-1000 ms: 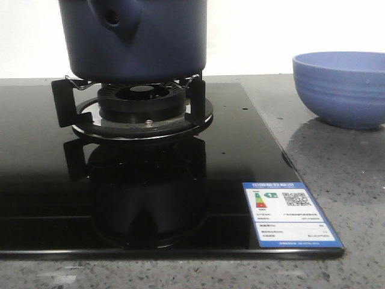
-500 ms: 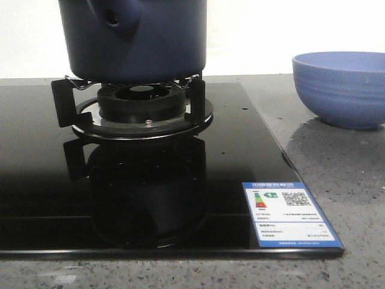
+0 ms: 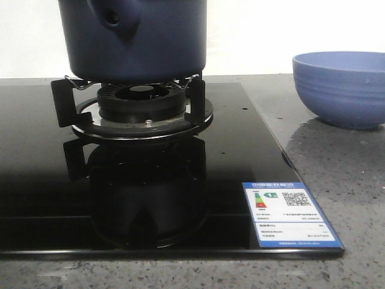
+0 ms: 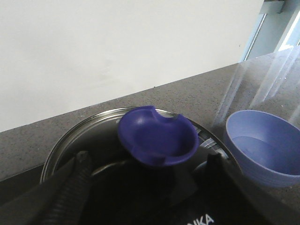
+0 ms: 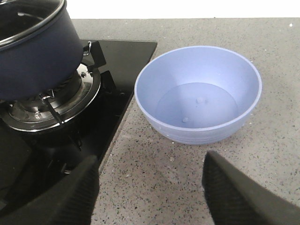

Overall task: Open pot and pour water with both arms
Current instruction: 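Reach left gripper to the blue lid knob and grasp it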

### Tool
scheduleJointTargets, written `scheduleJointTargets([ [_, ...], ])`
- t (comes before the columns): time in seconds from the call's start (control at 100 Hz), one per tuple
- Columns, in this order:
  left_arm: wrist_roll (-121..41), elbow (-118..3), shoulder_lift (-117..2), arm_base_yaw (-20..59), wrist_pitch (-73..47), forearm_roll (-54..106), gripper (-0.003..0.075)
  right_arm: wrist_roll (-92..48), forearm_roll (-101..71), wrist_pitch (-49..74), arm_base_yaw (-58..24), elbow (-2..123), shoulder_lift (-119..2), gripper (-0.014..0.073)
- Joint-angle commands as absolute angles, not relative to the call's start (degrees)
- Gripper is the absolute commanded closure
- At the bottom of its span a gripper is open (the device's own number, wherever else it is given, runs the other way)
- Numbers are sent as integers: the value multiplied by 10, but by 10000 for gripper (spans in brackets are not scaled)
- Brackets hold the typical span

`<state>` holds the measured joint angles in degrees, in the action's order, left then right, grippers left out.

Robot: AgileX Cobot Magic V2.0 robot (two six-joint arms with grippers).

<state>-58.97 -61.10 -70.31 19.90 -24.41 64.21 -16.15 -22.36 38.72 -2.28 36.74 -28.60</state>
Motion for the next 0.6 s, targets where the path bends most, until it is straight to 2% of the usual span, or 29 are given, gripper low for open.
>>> scheduleJointTargets([
  [0.0,-597,-652,-713,205,-255,664,210,-167,-237,356,-24,388,-292,163],
  [0.08,-598,-668,-730,205,-263,664,181,-167,-237,357,-24,388,-292,163],
  [0.4,-605,-686,-755,205,-280,666,181,-167,-237,360,-24,388,-292,163],
  [0.59,-668,-686,-773,215,-287,670,181,-167,-237,360,-24,388,-292,163],
])
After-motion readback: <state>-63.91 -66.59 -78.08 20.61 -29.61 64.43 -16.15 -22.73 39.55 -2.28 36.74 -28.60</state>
